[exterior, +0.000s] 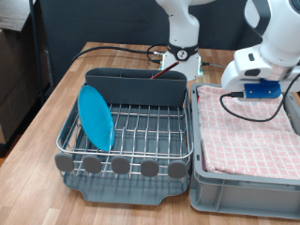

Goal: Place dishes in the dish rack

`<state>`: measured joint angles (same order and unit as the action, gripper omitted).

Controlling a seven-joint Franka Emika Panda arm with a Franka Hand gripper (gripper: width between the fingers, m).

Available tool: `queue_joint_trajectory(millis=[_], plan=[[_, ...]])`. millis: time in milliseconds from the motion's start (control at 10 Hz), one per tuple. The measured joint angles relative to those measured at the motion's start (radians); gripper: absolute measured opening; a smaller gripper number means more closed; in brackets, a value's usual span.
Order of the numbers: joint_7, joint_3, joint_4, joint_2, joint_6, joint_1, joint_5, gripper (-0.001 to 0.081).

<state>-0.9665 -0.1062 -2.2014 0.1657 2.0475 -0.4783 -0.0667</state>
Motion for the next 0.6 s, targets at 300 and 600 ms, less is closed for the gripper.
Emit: queue_joint_trajectory(millis=[300,600], plan=[[-0.056,-0.023,-0.001,-0.063,0.058,-0.002,0.083,0.0072],[-0.063,-0.035,0.021,-0.052,0.047,0.001,0.104,0.0072]])
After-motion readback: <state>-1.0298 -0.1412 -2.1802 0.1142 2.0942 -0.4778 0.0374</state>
